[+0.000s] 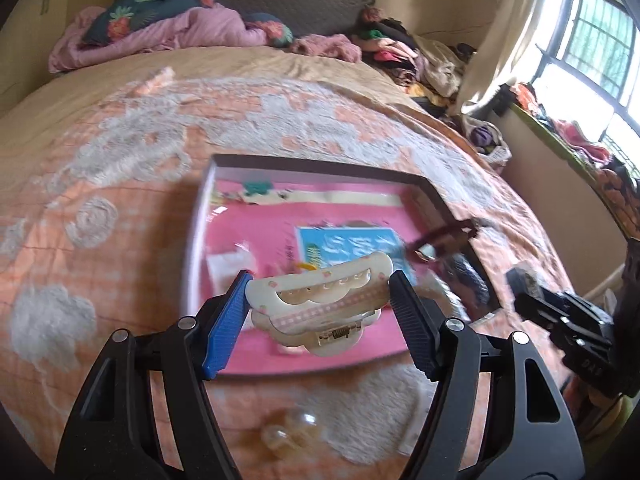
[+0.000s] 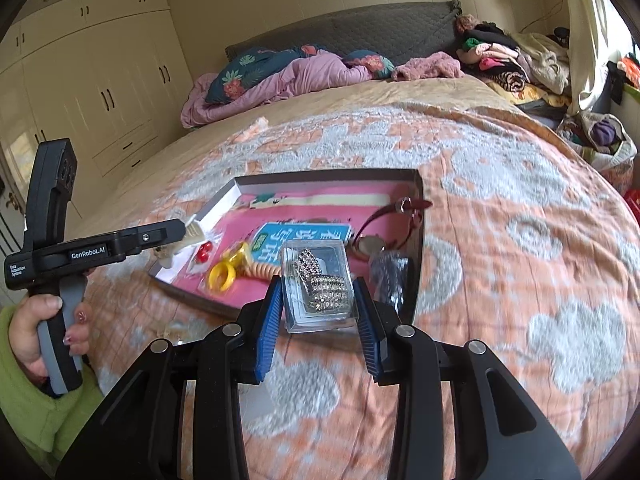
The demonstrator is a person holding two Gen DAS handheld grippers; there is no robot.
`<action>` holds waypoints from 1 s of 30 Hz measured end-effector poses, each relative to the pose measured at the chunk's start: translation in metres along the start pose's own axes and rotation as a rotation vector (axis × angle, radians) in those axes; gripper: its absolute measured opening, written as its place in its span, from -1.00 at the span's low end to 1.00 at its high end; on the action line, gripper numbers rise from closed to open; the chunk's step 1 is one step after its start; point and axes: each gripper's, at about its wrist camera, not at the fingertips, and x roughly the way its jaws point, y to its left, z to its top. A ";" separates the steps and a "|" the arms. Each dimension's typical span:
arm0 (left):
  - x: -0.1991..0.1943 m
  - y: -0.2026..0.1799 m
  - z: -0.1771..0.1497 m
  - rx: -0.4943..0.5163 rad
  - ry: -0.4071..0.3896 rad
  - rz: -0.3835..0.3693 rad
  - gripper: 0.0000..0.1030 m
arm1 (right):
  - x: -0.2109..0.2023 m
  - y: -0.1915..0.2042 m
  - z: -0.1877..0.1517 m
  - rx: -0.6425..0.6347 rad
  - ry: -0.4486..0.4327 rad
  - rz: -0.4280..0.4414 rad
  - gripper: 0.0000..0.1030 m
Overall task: Organize jewelry
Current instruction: 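Carry the silver packet into the box and release while the left tool places the claw clip inside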
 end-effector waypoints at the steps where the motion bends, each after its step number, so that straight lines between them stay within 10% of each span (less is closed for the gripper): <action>1: 0.001 0.003 0.000 -0.003 -0.001 0.007 0.20 | 0.002 -0.001 0.002 0.001 -0.001 -0.003 -0.34; 30: 0.031 0.019 -0.015 0.017 0.051 0.064 0.20 | 0.075 -0.009 0.010 0.012 0.130 -0.077 -0.34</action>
